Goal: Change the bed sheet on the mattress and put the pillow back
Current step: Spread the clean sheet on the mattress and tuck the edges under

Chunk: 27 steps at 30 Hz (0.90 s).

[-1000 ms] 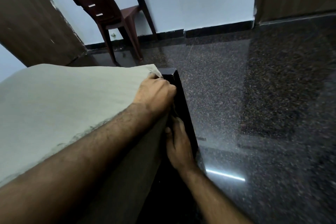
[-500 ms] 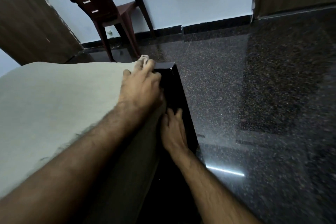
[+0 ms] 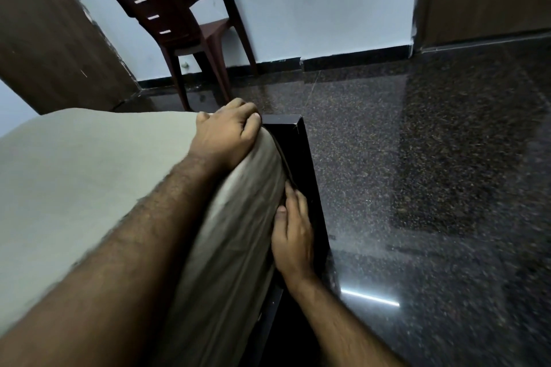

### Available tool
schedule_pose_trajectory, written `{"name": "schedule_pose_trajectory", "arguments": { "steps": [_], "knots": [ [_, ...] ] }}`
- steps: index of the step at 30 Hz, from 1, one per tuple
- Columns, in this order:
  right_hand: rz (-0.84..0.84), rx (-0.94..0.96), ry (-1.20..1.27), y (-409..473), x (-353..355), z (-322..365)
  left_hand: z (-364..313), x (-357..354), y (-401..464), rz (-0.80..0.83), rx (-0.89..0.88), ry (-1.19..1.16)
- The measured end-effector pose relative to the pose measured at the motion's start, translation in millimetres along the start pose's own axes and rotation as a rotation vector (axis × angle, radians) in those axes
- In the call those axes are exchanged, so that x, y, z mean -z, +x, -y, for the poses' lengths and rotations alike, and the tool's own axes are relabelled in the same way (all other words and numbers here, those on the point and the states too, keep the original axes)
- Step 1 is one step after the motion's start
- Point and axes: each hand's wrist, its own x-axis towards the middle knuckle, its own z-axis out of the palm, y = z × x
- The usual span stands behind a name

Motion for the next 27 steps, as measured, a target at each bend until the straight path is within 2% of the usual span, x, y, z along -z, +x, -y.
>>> {"name": "schedule_pose_trajectory", "arguments": {
  "steps": [3,7,13,17,21,27],
  "knots": [
    [0.114,-0.075,0.098,10.9,3.2,6.6,-5.1,-1.7,-1.0,-0.051,0.072,0.070],
    [0.155,-0.176,0.156,17.0,7.5,17.5,-10.6,3.5,-3.4,-0.043,0.055,0.085],
    [0.306,-0.200,0.038,41.2,23.2,22.5,-8.1,18.7,-22.1,0.045,0.002,0.003],
    [0.279,-0.218,0.086,42.4,25.1,16.3,-8.5,17.4,-21.8,0.060,0.027,-0.076],
    [0.345,-0.221,0.077,35.1,21.6,11.5,-1.4,9.2,-13.5,0.000,0.082,-0.229],
    [0.276,-0.276,0.047,44.1,14.9,15.7,3.5,-3.8,-11.1,-0.015,0.128,-0.164]
  ]
}}
